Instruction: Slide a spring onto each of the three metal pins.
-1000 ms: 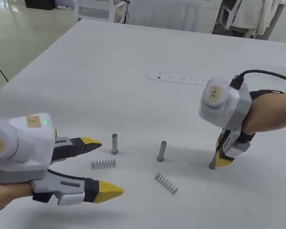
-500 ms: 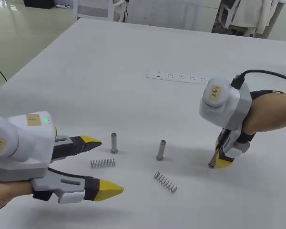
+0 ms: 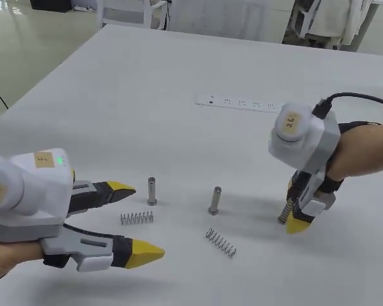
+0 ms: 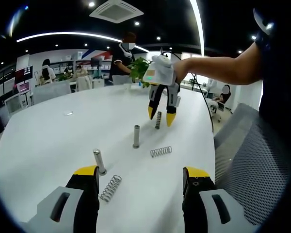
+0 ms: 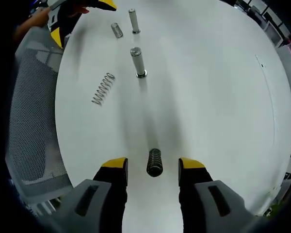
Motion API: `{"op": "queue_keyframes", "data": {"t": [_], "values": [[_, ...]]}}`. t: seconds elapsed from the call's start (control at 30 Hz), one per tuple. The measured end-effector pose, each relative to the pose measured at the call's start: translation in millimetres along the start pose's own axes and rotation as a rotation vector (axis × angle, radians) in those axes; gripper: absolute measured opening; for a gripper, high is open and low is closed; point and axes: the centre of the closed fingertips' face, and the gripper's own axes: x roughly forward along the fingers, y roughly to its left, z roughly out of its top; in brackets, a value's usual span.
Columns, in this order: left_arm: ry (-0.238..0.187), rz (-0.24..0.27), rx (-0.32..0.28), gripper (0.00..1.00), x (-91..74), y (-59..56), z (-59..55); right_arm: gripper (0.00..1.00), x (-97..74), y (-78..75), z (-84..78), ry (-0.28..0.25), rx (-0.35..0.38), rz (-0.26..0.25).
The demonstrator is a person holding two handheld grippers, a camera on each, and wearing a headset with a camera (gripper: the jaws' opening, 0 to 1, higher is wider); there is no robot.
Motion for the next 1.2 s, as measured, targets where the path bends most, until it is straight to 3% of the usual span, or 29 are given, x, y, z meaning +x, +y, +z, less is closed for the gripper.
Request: {"op": "queue_keyframes", "data": {"t": [0.23, 0.6, 1.2], "values": [[0.0, 0.0, 0.003, 0.66, 0.1, 0.6, 1.0, 0.48, -5.3, 1.8, -0.9, -0.034, 0.025, -0.018], [0.0, -0.005, 0.007, 0.65, 1.0, 0.5, 1.5, 0.48, -15.2, 4.8, -9.4, -0.076, 0.064, -0.055], [0.003, -0.013, 0.017, 0.65, 0.6, -0.9, 2.7, 0.48, -24.3, 22.1, -22.5, -0.127, 0.118, -0.082]]}}
